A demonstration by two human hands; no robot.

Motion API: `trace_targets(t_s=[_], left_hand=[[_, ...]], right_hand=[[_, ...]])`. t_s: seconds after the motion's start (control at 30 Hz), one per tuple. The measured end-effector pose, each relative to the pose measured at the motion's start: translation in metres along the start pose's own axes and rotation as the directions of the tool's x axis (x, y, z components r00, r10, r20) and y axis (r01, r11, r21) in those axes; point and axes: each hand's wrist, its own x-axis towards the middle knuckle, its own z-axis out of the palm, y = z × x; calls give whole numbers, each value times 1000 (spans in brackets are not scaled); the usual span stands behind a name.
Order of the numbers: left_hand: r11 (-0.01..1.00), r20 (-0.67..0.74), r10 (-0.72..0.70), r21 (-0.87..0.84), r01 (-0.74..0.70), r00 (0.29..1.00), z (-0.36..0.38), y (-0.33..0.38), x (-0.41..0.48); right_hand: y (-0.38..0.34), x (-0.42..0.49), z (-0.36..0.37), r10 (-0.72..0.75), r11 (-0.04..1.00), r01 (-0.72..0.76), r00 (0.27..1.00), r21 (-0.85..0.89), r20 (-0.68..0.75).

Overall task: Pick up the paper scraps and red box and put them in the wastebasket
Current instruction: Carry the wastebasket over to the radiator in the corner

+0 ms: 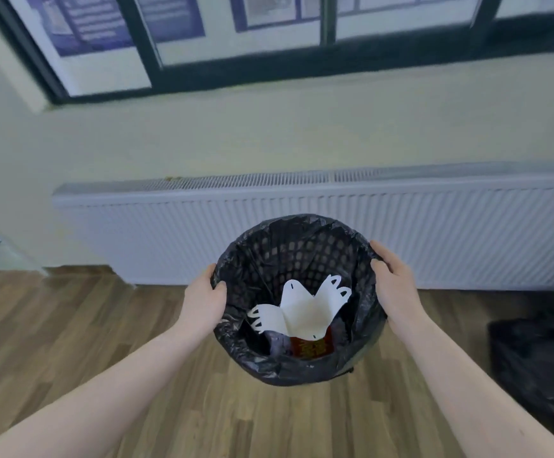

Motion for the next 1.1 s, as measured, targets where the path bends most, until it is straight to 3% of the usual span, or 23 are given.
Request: trace_targets(t_s=[0.1,0.2,0.47,0.77,1.1], left_hand=[[998,81,56,15,-58,995,-20,75,-12],[992,75,128,-6,-128,989,-21,149,-25],[971,128,219,-128,-203,967,56,276,-32],[954,360,298,-97,-282,884,202,371,10],[885,585,433,-131,-446,686,413,430,121]], right_hand=[[-69,-3,-40,-3,1000,3,999,7,-36],[-118,0,-88,-20,999,22,997,29,-74],[-161,28,-213,-46,996,60,978,66,-205],[-140,90,-336,22,996,18,894,85,-448],[-64,217,-431,80,990,20,736,139,-672]])
